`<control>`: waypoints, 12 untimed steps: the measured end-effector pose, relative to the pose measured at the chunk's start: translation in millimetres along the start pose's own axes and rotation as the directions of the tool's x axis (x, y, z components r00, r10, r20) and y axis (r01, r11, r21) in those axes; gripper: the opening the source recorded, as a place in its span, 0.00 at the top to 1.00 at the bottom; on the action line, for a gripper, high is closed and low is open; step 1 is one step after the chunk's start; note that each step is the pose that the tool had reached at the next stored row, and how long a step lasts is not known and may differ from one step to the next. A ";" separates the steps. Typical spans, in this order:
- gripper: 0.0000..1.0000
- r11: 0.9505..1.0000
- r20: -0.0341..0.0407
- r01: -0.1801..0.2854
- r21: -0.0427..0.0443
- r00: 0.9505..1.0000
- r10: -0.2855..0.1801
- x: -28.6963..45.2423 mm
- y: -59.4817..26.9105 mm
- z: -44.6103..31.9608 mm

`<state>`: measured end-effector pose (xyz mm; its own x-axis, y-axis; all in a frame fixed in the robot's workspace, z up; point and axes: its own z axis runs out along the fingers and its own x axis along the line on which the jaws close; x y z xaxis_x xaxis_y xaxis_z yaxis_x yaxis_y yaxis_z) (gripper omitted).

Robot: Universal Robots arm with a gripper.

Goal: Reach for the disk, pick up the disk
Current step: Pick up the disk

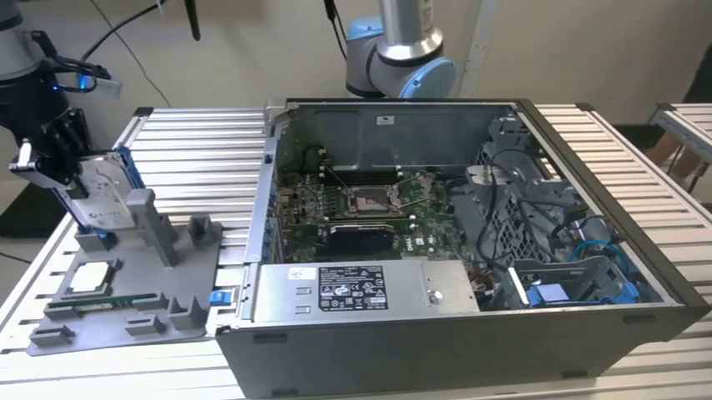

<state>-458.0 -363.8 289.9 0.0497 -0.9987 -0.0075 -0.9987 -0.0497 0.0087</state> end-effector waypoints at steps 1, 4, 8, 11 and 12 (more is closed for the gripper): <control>1.00 1.000 0.000 0.000 0.000 1.000 0.000 0.0 0.0 -1.1; 1.00 1.000 0.000 0.000 0.000 1.000 0.000 0.0 0.0 -4.4; 1.00 1.000 0.000 0.000 0.000 1.000 0.000 -0.1 0.1 -7.8; 1.00 1.000 0.000 0.000 0.000 1.000 0.000 -0.1 0.0 -9.1; 1.00 1.000 0.000 0.000 0.000 1.000 0.000 -0.1 0.1 -9.6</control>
<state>-457.9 -363.8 299.5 0.0497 -0.9987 -0.0073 -0.9987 -0.0498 0.0087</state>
